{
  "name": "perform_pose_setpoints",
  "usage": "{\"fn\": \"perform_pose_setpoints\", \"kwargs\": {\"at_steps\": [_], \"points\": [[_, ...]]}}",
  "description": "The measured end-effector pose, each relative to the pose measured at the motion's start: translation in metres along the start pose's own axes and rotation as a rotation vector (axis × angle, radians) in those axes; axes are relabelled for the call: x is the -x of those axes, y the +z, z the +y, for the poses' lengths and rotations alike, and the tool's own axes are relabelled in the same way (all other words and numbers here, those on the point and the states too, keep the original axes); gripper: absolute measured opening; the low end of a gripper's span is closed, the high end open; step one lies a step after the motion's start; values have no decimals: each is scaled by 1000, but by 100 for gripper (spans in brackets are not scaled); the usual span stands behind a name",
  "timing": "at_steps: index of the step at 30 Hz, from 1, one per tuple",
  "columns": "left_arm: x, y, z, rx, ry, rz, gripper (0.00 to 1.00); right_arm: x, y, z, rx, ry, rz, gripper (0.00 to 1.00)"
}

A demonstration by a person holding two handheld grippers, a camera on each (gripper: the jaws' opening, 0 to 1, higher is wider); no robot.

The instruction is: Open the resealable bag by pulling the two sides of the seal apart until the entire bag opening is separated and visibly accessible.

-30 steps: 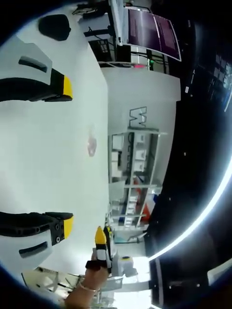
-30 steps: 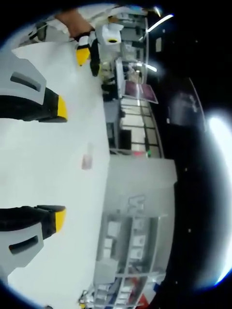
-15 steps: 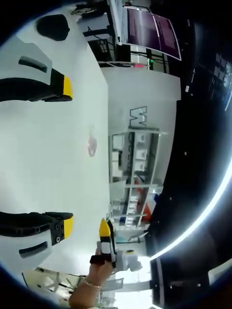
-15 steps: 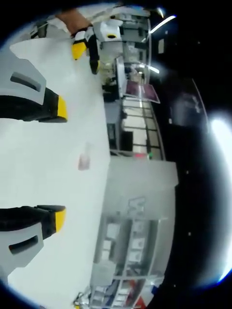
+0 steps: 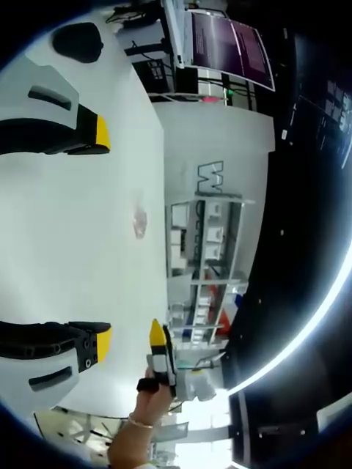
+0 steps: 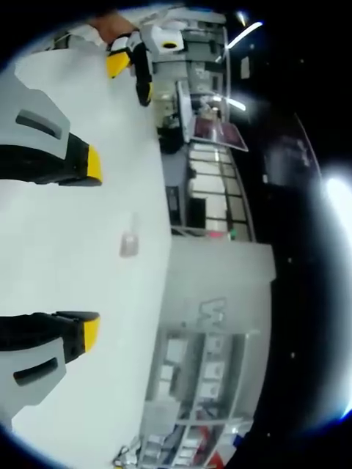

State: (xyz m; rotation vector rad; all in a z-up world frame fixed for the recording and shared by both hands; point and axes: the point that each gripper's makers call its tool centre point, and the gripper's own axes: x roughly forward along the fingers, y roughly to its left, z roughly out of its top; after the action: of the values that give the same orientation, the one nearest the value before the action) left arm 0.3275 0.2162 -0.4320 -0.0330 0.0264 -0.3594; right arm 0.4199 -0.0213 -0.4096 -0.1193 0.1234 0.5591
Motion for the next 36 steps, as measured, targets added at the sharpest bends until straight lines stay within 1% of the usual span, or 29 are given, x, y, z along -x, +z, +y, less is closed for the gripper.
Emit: {"fn": "perform_pose_setpoints", "kwargs": {"at_steps": [10, 14, 21, 27, 31, 36], "points": [[-1, -2, -1, 5, -2, 1, 93, -11, 0, -8, -9, -8, 2, 67], [-1, -4, -3, 5, -5, 7, 92, -11, 0, -9, -11, -14, 4, 67], [-1, -2, -4, 6, -5, 1, 92, -15, 6, -11, 8, -16, 12, 67], [-1, -2, -7, 7, -11, 1, 92, -24, 11, -13, 29, -13, 15, 66], [1, -2, -7, 6, -9, 0, 92, -29, 11, -13, 33, -14, 18, 66], [2, -1, -5, 8, -5, -4, 92, -38, 7, -11, 45, -6, 39, 64]]}}
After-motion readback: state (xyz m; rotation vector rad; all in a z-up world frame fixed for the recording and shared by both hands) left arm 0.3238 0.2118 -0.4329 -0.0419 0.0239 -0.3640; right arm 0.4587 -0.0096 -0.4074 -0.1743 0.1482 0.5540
